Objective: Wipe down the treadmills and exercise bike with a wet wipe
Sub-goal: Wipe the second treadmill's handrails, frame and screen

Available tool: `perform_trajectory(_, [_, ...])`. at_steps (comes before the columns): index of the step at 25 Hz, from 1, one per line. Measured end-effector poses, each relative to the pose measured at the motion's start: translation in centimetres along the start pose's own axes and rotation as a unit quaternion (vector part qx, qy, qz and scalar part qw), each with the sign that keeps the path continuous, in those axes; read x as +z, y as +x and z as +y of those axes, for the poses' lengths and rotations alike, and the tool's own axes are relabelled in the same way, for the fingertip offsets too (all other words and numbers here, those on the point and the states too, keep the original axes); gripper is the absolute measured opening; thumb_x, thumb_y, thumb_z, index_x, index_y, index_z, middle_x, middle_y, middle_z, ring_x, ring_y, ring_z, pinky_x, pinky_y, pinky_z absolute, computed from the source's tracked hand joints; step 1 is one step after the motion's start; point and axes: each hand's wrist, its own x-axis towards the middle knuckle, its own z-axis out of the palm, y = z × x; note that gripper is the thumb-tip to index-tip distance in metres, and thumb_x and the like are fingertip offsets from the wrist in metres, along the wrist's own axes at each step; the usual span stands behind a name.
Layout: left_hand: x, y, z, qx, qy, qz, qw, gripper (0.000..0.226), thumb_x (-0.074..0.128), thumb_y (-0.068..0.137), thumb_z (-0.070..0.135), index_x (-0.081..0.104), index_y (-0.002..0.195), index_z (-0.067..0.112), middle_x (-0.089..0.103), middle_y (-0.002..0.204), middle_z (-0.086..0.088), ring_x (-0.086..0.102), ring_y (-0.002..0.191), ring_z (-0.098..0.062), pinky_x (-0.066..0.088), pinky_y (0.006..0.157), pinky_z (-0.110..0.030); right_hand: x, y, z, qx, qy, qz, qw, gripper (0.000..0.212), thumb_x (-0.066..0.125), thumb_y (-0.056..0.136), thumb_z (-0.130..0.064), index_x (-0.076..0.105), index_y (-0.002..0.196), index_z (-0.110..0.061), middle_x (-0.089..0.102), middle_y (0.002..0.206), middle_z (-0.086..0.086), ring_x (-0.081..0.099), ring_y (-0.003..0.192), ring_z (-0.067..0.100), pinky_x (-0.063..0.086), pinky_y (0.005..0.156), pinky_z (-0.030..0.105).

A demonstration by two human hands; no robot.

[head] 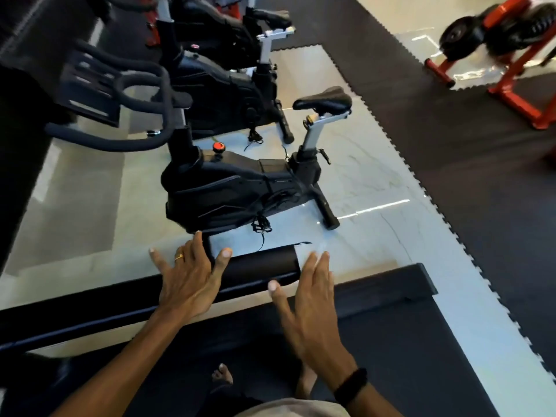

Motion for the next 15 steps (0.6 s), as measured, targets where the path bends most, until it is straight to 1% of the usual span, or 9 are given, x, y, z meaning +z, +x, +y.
perform_trajectory(2, [0.0, -0.1, 0.0, 0.008, 0.004, -0.002, 1.0, 0.126, -0.032, 0.065, 0.084, 0.004, 0.158, 0.007, 0.034, 0.157, -0.014, 0.025, 0.149, -0.028, -0.017, 0.114, -0.067, 0.5, -1.7, -1.0, -0.024, 0.033, 0.011, 0.999, 0.099, 0.017, 0.092, -0.077, -0.026, 0.154, -0.011, -0.044, 0.154, 0.007, -0.039, 0.144, 0.013, -0.021, 0.118, 0.027])
perform_trajectory(4, [0.1, -0.2, -0.1, 0.014, 0.005, 0.003, 1.0, 0.126, -0.032, 0.065, 0.085, 0.006, 0.157, 0.007, 0.035, 0.156, -0.013, 0.026, 0.149, -0.027, -0.016, 0.114, -0.068, 0.5, -1.1, -0.8, -0.014, 0.048, 0.004, 0.999, 0.096, 0.022, 0.095, -0.074, -0.018, 0.157, -0.013, -0.039, 0.158, 0.005, -0.031, 0.149, 0.014, -0.016, 0.12, 0.028])
perform_trajectory(5, [0.2, -0.2, -0.2, 0.015, 0.005, 0.0, 1.0, 0.126, -0.031, 0.065, 0.085, 0.007, 0.157, 0.007, 0.036, 0.156, -0.013, 0.026, 0.148, -0.027, -0.015, 0.114, -0.068, 0.2, 0.5, -0.5, 0.008, 0.067, 0.001, 0.998, 0.092, 0.024, 0.096, -0.073, -0.001, 0.161, -0.012, -0.02, 0.165, 0.006, -0.012, 0.154, 0.018, -0.005, 0.125, 0.033])
perform_trajectory(6, [0.2, -0.2, -0.2, 0.016, 0.004, 0.0, 1.0, 0.126, -0.031, 0.065, 0.085, 0.008, 0.156, 0.007, 0.037, 0.155, -0.013, 0.027, 0.148, -0.027, -0.015, 0.113, -0.069, -0.7, 2.6, -0.2, 0.035, 0.088, -0.002, 0.995, 0.084, 0.027, 0.097, -0.071, 0.028, 0.155, -0.01, 0.016, 0.165, 0.006, 0.02, 0.15, 0.022, 0.015, 0.125, 0.04])
perform_trajectory(7, [0.3, -0.1, -0.3, 0.015, 0.0, 0.004, 1.0, 0.126, -0.031, 0.065, 0.085, 0.009, 0.156, 0.008, 0.038, 0.154, -0.013, 0.027, 0.147, -0.027, -0.015, 0.113, -0.069, -1.8, 4.7, 0.0, 0.062, 0.117, 0.002, 0.991, 0.073, 0.031, 0.098, -0.068, 0.052, 0.132, -0.006, 0.052, 0.14, 0.008, 0.05, 0.126, 0.025, 0.037, 0.112, 0.045])
perform_trajectory(8, [0.3, -0.1, -0.2, 0.014, -0.002, 0.008, 1.0, 0.127, -0.031, 0.065, 0.086, 0.01, 0.156, 0.008, 0.039, 0.154, -0.014, 0.028, 0.147, -0.027, -0.016, 0.113, -0.068, -2.7, 6.4, 0.2, 0.084, 0.149, 0.001, 0.985, 0.067, 0.037, 0.1, -0.064, 0.059, 0.107, -0.001, 0.064, 0.107, 0.012, 0.06, 0.098, 0.026, 0.047, 0.095, 0.045])
perform_trajectory(10, [0.2, -0.1, -0.2, 0.014, -0.003, 0.009, 1.0, 0.128, -0.031, 0.064, 0.086, 0.01, 0.156, 0.008, 0.039, 0.154, -0.015, 0.027, 0.148, -0.027, -0.018, 0.113, -0.067, -3.4, 8.1, 0.8, 0.084, 0.181, -0.025, 0.98, 0.06, 0.046, 0.102, -0.054, 0.062, 0.093, 0.003, 0.065, 0.089, 0.02, 0.062, 0.084, 0.031, 0.05, 0.085, 0.044])
perform_trajectory(13, [0.3, -0.5, -0.1, 0.004, -0.006, 0.017, 1.0, 0.127, -0.031, 0.065, 0.086, 0.008, 0.156, 0.007, 0.038, 0.155, -0.016, 0.026, 0.148, -0.028, -0.021, 0.112, -0.066, -2.9, 6.7, 2.1, 0.042, 0.187, -0.029, 0.981, 0.045, 0.053, 0.102, -0.042, 0.064, 0.125, -0.005, 0.066, 0.125, 0.008, 0.06, 0.118, 0.02, 0.046, 0.1, 0.028])
perform_trajectory(15, [0.2, -0.6, 0.0, -0.002, -0.01, 0.025, 1.0, 0.126, -0.031, 0.066, 0.085, 0.008, 0.156, 0.007, 0.037, 0.155, -0.015, 0.026, 0.148, -0.028, -0.023, 0.112, -0.065, -2.4, 4.8, 2.7, 0.001, 0.183, -0.027, 0.983, 0.056, 0.054, 0.101, -0.044, 0.047, 0.149, -0.015, 0.046, 0.149, -0.008, 0.038, 0.138, 0.001, 0.031, 0.108, 0.012])
